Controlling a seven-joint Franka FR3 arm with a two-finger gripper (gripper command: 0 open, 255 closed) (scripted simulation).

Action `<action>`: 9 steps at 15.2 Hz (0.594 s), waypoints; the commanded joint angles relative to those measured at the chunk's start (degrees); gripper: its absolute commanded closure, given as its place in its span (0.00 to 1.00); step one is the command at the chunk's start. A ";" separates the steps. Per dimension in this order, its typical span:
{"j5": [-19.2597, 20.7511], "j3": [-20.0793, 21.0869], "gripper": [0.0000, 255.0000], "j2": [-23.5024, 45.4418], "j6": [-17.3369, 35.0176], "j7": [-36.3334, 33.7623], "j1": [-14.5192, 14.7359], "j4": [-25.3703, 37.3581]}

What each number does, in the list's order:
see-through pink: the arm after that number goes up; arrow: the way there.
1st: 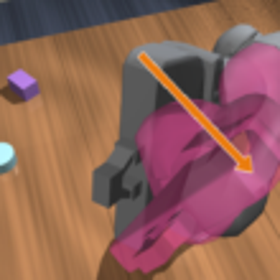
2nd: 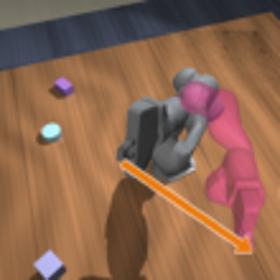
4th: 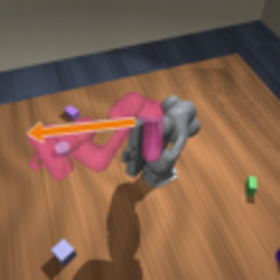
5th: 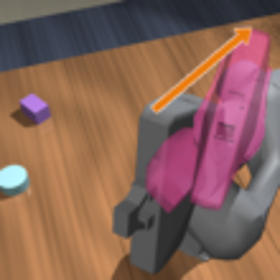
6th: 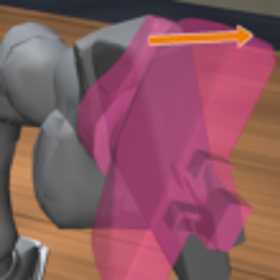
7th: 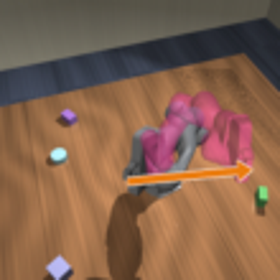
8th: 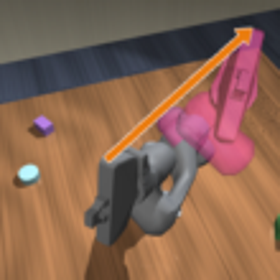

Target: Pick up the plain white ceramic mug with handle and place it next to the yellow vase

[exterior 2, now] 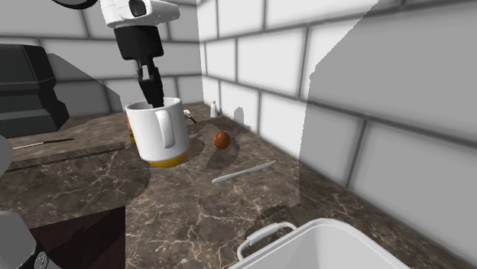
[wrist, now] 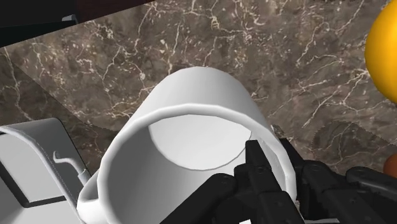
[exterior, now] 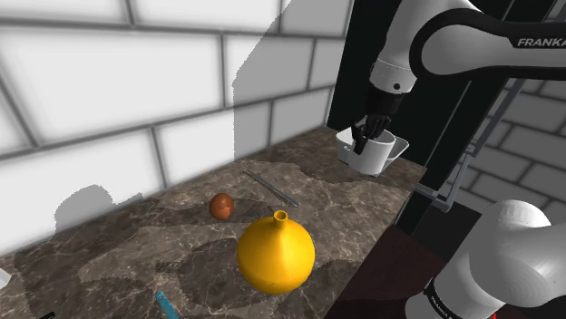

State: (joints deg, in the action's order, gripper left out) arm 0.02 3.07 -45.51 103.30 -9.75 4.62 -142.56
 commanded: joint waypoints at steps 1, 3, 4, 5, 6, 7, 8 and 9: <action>0.03 -0.05 1.00 -0.07 1.66 0.05 -0.02 -1.67; 0.00 -0.01 1.00 -0.17 3.15 0.01 0.00 -3.27; -0.01 0.01 1.00 -0.20 3.91 -0.01 0.01 -4.05; -0.02 0.03 1.00 -0.21 4.68 -0.03 0.02 -4.83; -0.04 0.05 1.00 -0.21 5.44 -0.05 0.03 -5.60; -0.05 0.07 1.00 -0.20 6.22 -0.08 0.04 -6.36; -0.06 0.09 1.00 -0.17 7.00 -0.10 0.05 -7.12; -0.07 0.12 1.00 -0.12 7.79 -0.12 0.06 -7.86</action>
State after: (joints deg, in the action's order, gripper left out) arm -0.07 3.22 -45.46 110.31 -9.90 4.69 -149.52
